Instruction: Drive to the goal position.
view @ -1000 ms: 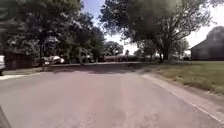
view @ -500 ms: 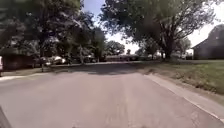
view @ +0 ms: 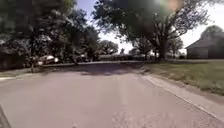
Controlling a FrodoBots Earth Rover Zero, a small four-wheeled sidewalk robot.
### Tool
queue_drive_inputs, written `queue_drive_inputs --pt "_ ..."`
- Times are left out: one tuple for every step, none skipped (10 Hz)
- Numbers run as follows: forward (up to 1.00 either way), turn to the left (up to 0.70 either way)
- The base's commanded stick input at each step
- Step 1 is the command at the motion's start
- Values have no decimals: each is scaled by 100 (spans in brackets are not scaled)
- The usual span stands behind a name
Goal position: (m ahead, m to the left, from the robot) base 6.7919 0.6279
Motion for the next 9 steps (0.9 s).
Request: queue_drive_inputs --pt "69 3" --pt "69 -13" --pt "69 -31" --pt "69 -25" --pt "69 -18" --pt "69 -12" --pt "69 -6" --pt "69 1" --pt "69 3"
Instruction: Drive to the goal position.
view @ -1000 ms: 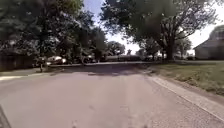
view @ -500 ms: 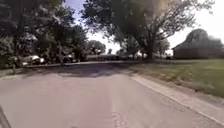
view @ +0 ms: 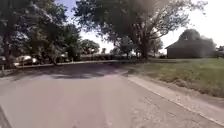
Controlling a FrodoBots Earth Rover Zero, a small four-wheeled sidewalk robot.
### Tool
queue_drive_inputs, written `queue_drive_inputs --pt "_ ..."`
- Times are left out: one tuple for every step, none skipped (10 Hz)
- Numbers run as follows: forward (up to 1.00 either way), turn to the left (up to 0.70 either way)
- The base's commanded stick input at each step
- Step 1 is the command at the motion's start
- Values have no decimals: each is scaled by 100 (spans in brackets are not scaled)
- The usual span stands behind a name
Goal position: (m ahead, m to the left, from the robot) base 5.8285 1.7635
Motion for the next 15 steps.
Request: queue_drive_inputs --pt "69 3" --pt "69 3" --pt "69 3" --pt "69 3" --pt "69 3" --pt "69 3" --pt "69 3" --pt "69 3" --pt "69 18" --pt "69 18" --pt "69 13" --pt "69 8" --pt "69 4" --pt "69 28" --pt "69 31"
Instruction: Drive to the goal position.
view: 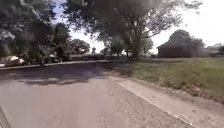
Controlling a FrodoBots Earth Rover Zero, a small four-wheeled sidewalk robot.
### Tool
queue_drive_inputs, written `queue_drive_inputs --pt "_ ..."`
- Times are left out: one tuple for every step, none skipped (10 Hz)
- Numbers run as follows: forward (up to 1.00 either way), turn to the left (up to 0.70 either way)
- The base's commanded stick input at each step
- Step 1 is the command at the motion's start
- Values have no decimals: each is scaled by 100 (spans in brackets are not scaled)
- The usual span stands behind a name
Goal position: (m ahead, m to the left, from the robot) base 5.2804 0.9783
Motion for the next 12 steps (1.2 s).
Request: queue_drive_inputs --pt "69 27" --pt "69 24" --pt "69 20" --pt "69 16" --pt "69 12" --pt "69 9" --pt "69 5" --pt "69 3" --pt "69 3" --pt "69 3" --pt "69 3" --pt "69 3"
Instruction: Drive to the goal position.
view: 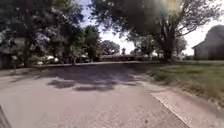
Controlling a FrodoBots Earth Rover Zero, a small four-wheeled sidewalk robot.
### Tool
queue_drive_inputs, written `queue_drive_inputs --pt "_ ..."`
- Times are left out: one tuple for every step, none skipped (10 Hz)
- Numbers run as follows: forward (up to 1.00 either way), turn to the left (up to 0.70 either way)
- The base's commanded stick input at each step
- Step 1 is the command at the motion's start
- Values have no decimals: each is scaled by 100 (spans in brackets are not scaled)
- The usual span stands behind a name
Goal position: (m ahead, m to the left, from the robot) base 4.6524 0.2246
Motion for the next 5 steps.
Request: queue_drive_inputs --pt "69 3" --pt "69 3" --pt "69 3" --pt "69 3" --pt "69 3"
